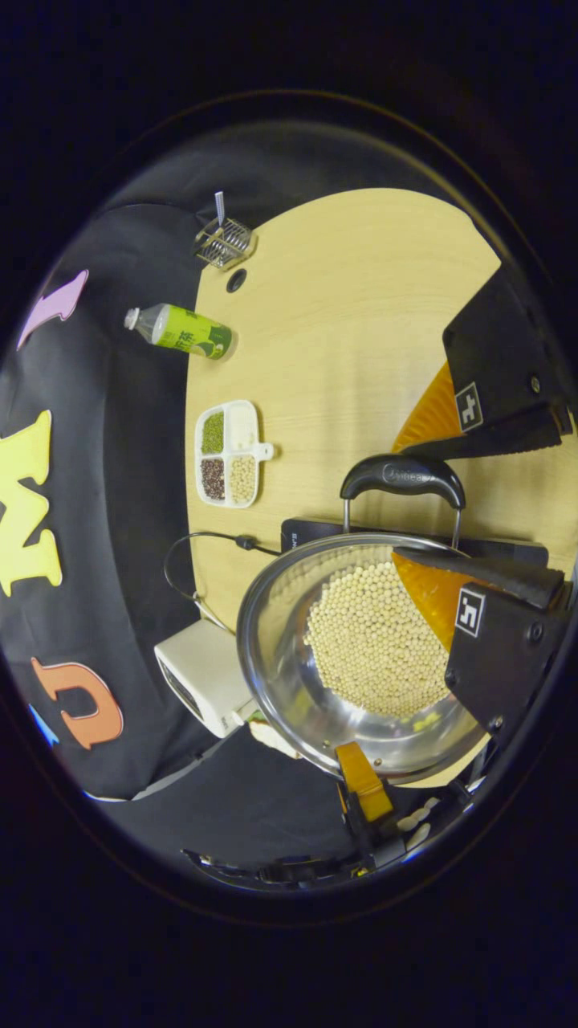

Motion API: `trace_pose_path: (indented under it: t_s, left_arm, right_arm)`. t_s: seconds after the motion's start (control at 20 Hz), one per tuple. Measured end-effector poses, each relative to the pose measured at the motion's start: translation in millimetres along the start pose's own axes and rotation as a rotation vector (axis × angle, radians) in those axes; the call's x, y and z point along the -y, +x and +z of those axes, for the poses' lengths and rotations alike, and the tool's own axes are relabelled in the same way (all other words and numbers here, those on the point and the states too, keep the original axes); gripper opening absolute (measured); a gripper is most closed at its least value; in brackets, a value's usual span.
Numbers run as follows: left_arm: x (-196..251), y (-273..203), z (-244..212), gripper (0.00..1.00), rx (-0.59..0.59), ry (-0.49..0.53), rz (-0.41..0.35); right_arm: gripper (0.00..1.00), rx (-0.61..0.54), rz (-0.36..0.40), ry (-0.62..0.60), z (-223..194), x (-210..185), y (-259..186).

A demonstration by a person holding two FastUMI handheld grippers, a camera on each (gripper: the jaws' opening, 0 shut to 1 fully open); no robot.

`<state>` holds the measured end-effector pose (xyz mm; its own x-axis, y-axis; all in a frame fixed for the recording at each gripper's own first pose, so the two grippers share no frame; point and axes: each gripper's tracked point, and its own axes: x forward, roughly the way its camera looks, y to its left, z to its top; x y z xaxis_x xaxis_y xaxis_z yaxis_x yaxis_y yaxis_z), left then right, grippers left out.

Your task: First push the handle of the pot to place it horizontally, then grasp the pot with both hands and set it on the induction cooktop.

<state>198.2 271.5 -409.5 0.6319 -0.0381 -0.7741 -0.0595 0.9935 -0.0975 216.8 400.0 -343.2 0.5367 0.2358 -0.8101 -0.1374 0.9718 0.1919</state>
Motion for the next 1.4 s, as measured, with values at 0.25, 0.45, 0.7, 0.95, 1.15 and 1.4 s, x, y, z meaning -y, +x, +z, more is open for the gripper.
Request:
trace_pose_path:
  t_s: [0.25,0.45,0.7,0.95,1.15,1.4]
  left_arm:
    - [-5.0,9.3,-3.8,0.59,-0.008,-0.002,-0.004]
    - [-5.5,12.6,-8.5,0.59,-0.001,0.003,-0.017]
    - [-5.4,13.1,-8.5,0.59,0.020,0.001,-0.034]
    - [-5.6,13.0,-8.8,0.60,0.033,0.009,-0.035]
    - [-5.5,11.9,-8.4,0.60,0.041,0.016,-0.035]
    - [-6.6,10.6,-7.6,0.61,0.044,0.011,-0.029]
  right_arm:
    - [0.54,-0.010,-0.007,-0.002,-3.7,-3.2,7.6]
    - [0.54,0.013,-0.020,-0.011,-7.1,-3.0,8.7]
    - [0.55,0.018,-0.009,0.002,-9.0,-1.4,9.2]
    - [0.55,0.032,-0.008,-0.003,-8.9,-1.3,9.9]
    - [0.58,0.028,-0.008,-0.003,-9.0,-0.7,10.2]
    - [0.58,0.025,0.000,-0.008,-6.9,-0.5,10.8]
